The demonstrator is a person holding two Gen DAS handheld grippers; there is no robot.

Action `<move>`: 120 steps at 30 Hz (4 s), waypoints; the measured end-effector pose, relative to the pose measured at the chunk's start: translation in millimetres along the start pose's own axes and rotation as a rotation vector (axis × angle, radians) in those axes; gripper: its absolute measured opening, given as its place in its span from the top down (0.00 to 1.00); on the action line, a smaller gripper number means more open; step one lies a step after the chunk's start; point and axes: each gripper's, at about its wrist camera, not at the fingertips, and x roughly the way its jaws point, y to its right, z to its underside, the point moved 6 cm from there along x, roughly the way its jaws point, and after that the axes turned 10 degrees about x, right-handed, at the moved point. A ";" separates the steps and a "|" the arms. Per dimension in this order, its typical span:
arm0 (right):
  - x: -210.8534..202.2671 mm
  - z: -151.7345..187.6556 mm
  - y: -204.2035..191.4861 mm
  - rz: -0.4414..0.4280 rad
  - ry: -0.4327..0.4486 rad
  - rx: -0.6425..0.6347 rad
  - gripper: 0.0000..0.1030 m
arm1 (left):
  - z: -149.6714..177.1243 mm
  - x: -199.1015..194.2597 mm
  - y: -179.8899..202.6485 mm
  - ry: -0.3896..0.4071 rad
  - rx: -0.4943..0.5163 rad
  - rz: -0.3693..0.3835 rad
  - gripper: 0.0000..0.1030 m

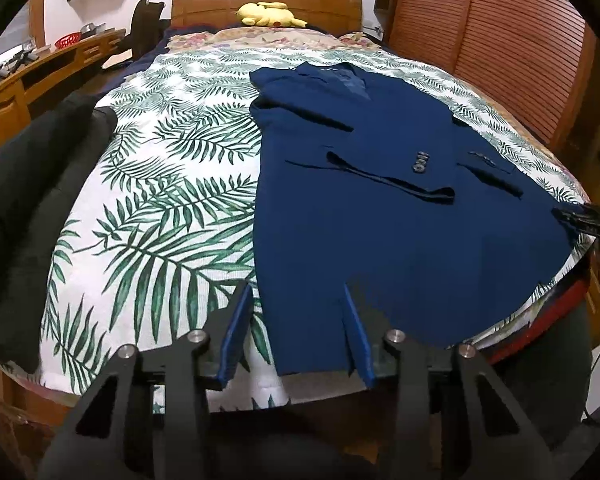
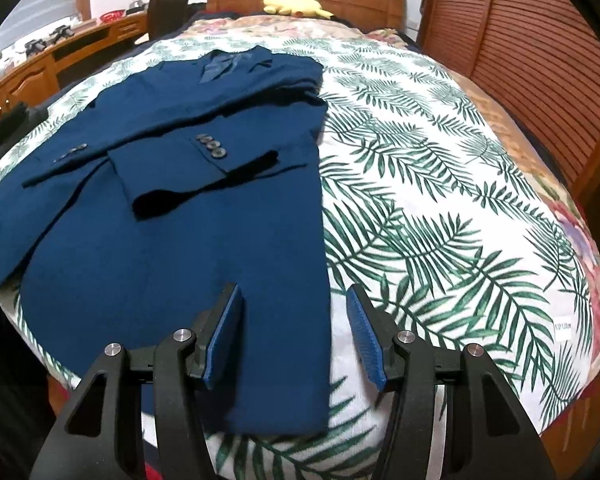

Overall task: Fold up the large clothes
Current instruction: 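Close both tools on the blazer hem, then lift the hem with both tools and fold it up onto the collar, then open both tools to release the hem near the collar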

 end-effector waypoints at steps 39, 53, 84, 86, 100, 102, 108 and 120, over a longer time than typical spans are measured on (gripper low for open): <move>-89.0 -95.5 -49.4 -0.256 0.186 0.028 0.98 | -152.5 -97.7 50.1 0.291 0.171 0.057 1.00; -224.5 -154.6 -75.3 -0.271 0.392 -0.057 0.99 | -216.3 -220.4 78.5 0.462 0.303 0.019 1.00; -54.3 -215.3 -39.3 -0.090 0.322 -0.008 0.99 | -272.3 -32.5 11.8 0.267 0.176 -0.125 1.00; -44.2 -222.3 -34.7 -0.084 0.335 0.010 0.99 | -275.8 -21.0 6.1 0.266 0.167 -0.123 1.00; 45.8 -187.5 -50.0 0.023 0.228 -0.050 0.96 | -235.7 26.4 -4.3 0.264 0.130 -0.067 0.98; 49.8 -180.2 -52.9 0.031 0.224 -0.055 0.95 | -230.4 33.5 -3.1 0.235 0.171 -0.087 0.97; 61.4 -164.5 -65.3 -0.035 0.169 0.008 0.83 | -219.9 40.1 -5.0 0.218 0.182 -0.068 0.92; 33.1 -160.3 -86.4 -0.014 0.189 -0.047 0.48 | -200.1 17.5 -8.4 0.246 0.135 -0.055 0.86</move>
